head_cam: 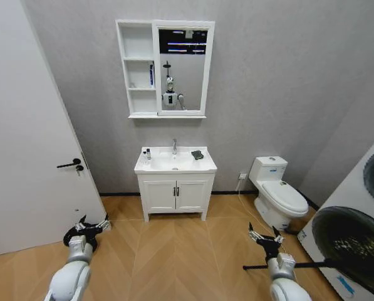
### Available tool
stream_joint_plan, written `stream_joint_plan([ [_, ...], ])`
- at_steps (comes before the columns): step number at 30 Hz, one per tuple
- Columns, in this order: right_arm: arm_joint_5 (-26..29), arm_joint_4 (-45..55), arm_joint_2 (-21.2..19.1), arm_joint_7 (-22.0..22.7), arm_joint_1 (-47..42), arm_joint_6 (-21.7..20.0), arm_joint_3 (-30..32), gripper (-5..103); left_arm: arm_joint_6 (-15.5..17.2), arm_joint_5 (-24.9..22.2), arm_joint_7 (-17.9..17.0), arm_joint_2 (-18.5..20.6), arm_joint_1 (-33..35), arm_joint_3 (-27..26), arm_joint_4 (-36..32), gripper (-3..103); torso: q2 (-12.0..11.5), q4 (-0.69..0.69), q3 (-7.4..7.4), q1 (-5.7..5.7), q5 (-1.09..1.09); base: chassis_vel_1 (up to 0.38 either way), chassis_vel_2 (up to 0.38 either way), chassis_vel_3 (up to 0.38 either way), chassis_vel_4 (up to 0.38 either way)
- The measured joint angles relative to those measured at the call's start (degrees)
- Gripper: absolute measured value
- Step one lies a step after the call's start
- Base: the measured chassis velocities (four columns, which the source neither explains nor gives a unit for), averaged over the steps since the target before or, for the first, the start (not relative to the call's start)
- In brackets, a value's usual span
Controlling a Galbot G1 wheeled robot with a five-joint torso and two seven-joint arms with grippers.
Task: Move facial cleanser and shampoo from washbasin to cabinet, then wipe washbasin with towel.
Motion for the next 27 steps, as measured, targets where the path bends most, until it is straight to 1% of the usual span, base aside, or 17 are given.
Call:
stream_joint_plan([
  [2,-0.12,0.38,0.0,-0.38,-0.23,1.33,0.1,100,-0.05,-0.08,0.24,-0.02,0.09,0.0,-0.3,97,0.0,0.0,0.0,0.0,0.0,0.0,0.0,0.0,0.0],
  [3,-0.12,0.38,0.0,-0.38,-0.23,1.33,0.1,100,-0.05,-0.08,0.24,-0.02,0.09,0.0,-0.3,97,0.0,0.0,0.0,0.0,0.0,0.0,0.0,0.0,0.0],
  [5,-0.28,1.02,0.0,-0.38,-0.19,2.24,0.14,100,-1.21,-0.93,2.53,0.03,0.15,0.02,-0.55,98,0.0,0.01,0.0,0.0,0.0,0.0,0.0,0.0,0.0],
  [6,-0.28,1.02,0.0,-0.38,-0.19,2.24,0.14,100,-1.21,-0.93,2.53,0.03,0.15,0.02,-0.55,98,0.0,0.01,0.0,0.0,0.0,0.0,0.0,0.0,0.0],
  [9,-0.45,2.49,-0.36,-0.68,-0.11,2.56,-0.18,100,-3.45,-1.3,7.03,0.35,0.48,0.35,-1.25,98,0.0,0.01,0.0,0.0,0.0,0.0,0.0,0.0,0.0],
  [12,-0.44,2.82,-0.7,-1.1,-0.03,2.56,-0.46,100,-3.66,-1.3,7.56,0.45,0.46,0.51,-1.41,98,0.0,0.0,0.0,0.0,0.0,0.0,0.0,0.0,0.0],
  [13,-0.27,3.05,-1.14,-1.72,0.15,2.58,-0.88,100,-3.73,-1.28,7.86,0.6,0.36,0.7,-1.51,98,0.0,0.0,0.0,0.0,-0.01,0.0,0.0,0.0,0.0],
  [14,1.56,3.35,-2.11,-3.15,0.65,2.64,-1.83,100,-3.75,-1.18,8.09,1.08,0.19,1.05,-1.6,98,0.0,0.0,0.0,0.0,0.0,0.0,0.0,0.0,0.0],
  [15,1.56,3.35,-2.11,-3.15,0.65,2.64,-1.83,100,-3.75,-1.18,8.09,1.08,0.19,1.05,-1.6,98,0.0,0.0,0.0,0.0,0.0,0.0,0.0,0.0,0.0],
  [16,2.88,3.4,-2.85,-3.96,1.23,2.72,-2.59,100,-3.75,-1.03,8.24,1.54,0.18,1.31,-1.66,98,0.0,0.0,0.0,0.0,-0.01,0.0,0.0,0.0,0.0],
  [18,3.07,3.09,-4.43,-5.58,2.83,3.57,-4.49,100,-3.77,-0.71,8.37,2.43,0.2,1.88,-1.9,98,0.0,0.02,0.0,0.0,-0.01,0.0,0.0,0.0,0.0],
  [19,3.07,3.09,-4.43,-5.58,2.83,3.57,-4.49,100,-3.77,-0.71,8.37,2.43,0.2,1.88,-1.9,98,0.0,0.02,0.0,0.0,-0.01,0.0,0.0,0.0,0.0],
  [22,2.02,3.0,-5.55,-5.6,4.97,3.07,-7.43,100,-3.77,-0.59,8.29,2.76,0.09,2.52,-2.44,98,0.0,0.02,0.0,0.0,-0.01,0.0,0.0,0.0,0.0],
  [26,0.76,3.12,-5.15,-4.32,5.92,2.25,-8.76,100,-3.66,-0.34,8.21,2.71,-0.12,3.44,-2.73,98,0.0,0.02,0.0,0.0,-0.01,0.0,0.0,0.0,0.0],
  [27,-0.25,3.16,-4.7,-3.83,5.94,2.06,-8.95,100,-3.63,-0.22,8.18,2.55,-0.17,3.81,-2.91,98,-0.01,0.01,0.0,0.0,0.0,0.0,0.0,0.0,0.0],
])
